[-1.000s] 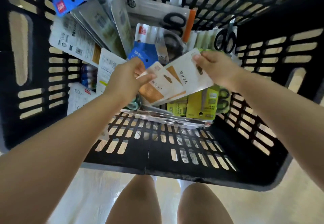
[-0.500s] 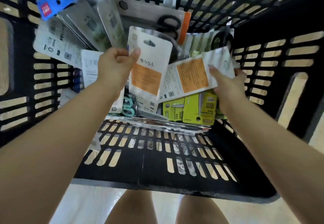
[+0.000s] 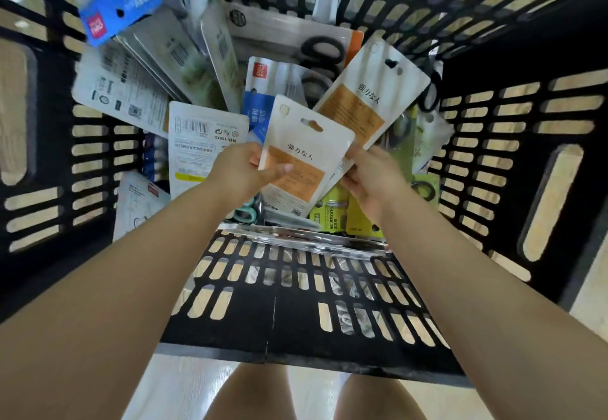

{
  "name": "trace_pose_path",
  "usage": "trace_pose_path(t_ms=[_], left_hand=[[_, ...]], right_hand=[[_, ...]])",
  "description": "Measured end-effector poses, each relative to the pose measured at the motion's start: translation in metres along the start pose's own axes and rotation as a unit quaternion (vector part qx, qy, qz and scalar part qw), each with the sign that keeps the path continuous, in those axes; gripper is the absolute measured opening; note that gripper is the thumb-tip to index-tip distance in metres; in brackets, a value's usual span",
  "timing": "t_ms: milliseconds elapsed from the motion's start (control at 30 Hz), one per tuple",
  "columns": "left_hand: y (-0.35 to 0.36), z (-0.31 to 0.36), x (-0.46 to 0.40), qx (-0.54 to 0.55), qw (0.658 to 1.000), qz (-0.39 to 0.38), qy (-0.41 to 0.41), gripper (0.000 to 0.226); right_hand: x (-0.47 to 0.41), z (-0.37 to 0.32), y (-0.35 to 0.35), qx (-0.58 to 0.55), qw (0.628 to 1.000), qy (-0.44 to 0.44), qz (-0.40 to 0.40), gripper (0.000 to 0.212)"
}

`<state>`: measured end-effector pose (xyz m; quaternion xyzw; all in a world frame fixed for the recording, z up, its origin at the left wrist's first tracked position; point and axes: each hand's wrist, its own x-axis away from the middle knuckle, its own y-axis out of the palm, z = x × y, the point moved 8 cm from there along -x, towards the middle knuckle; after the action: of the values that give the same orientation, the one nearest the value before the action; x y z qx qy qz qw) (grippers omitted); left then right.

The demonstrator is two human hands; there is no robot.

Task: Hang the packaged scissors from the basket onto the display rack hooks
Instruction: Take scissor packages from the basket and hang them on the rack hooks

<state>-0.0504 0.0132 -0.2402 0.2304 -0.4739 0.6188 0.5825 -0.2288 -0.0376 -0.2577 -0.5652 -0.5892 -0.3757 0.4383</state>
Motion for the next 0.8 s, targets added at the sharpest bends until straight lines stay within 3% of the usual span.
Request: trace_pose_path(t_ms=[133,300,367,567,800], left_hand=[[-0.001,-0.004,0.011,0.096,0.995,0.005,-0.013,0.027],[-0.028,0.003,0.044,0.235,0.966,0.073,-0.074,0.008],[-0.044,0.018,0.061,0.27,0.956,0.091,-0.066,0.011],[-0.087,0.066,0.135,0.31,0.945,0.094,-0.04,0.015],[-0.148,0.124,0.288,0.385,0.915,0.121,0.012,0.02]], right_hand=[[0.006,-0.009,-0.005,0.047,0.998,-0.034,0.008,0.016],[0.048,-0.04,-0.029,0.127,0.987,-0.099,0.024,0.015],[0.072,-0.057,-0.034,0.156,0.98,-0.123,0.016,0.019],[0.168,-0.098,-0.029,0.172,0.978,-0.099,-0.057,0.023],[0.336,-0.162,0.003,0.21,0.953,-0.172,-0.133,0.021]])
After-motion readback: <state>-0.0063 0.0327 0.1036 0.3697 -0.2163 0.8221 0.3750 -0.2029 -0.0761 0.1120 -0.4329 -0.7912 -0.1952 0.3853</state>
